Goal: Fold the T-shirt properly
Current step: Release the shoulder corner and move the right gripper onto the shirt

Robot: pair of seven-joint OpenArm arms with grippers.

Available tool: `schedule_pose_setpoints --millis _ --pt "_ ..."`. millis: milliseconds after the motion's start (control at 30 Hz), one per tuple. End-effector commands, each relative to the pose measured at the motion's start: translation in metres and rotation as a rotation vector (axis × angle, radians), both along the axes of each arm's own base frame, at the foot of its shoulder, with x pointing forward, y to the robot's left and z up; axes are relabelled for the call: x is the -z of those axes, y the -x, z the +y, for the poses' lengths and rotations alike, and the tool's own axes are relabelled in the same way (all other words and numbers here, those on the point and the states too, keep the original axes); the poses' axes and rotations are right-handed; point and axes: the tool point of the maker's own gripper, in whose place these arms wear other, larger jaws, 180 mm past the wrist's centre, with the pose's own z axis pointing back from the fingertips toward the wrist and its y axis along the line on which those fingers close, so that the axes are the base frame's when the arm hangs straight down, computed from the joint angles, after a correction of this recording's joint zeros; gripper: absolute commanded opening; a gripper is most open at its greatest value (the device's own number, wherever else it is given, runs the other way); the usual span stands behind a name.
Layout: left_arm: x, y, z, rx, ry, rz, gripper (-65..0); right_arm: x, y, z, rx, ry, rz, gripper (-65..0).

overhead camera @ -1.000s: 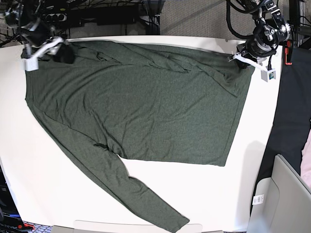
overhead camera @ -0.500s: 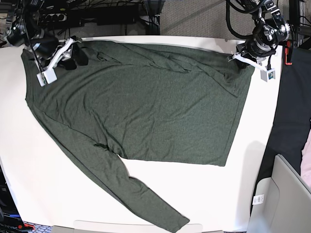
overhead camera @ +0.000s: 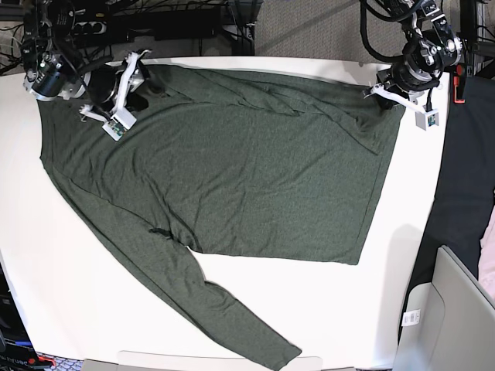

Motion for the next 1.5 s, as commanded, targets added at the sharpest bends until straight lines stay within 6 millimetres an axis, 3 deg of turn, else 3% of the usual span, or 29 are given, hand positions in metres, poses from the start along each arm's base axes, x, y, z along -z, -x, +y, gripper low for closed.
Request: schedule_pose_setpoints --millis 0,167,367,533,767,1033,1167,1367,1467 --pt "-0.006 -0.004 -0.001 0.001 -0.002 -0.027 -65.0 -0.009 -0.006 0.004 -0.031 -0.006 -0.037 -38.3" --pt "-0.004 -0.004 -0.006 -0.005 0.015 -0.027 -65.0 -0.009 -0.006 0.014 -0.1 0.003 -0.039 -38.3" --pt "-0.004 -0.004 -0.006 -0.005 0.015 -0.027 -65.0 0.0 -0.014 0.001 -0.099 0.116 -0.064 -38.5" --pt "-0.004 -0.004 -0.006 -0.005 0.015 -0.027 -65.0 0.013 -0.015 0.006 -0.167 0.228 -0.084 -39.6" --pt "-0.004 -0.004 -0.006 -0.005 0.015 -0.027 -65.0 0.02 -0.021 0.005 -0.161 0.269 -0.09 -58.9" --pt "-0.004 -0.004 -0.006 -0.005 0.015 -0.027 -65.0 0.015 -0.028 0.007 -0.152 0.254 -0.11 -63.9" --pt "-0.004 -0.004 -0.006 -0.007 0.014 -0.027 -65.0 0.005 -0.025 0.017 -0.143 0.145 -0.097 -62.7" --pt "-0.004 -0.003 -0.006 -0.005 0.015 -0.026 -65.0 -0.017 -0.023 0.005 -0.081 0.022 -0.074 -38.1" --pt "-0.004 -0.003 -0.006 -0.005 0.015 -0.026 -65.0 -0.014 -0.014 -0.003 -0.09 0.043 -0.029 -38.1"
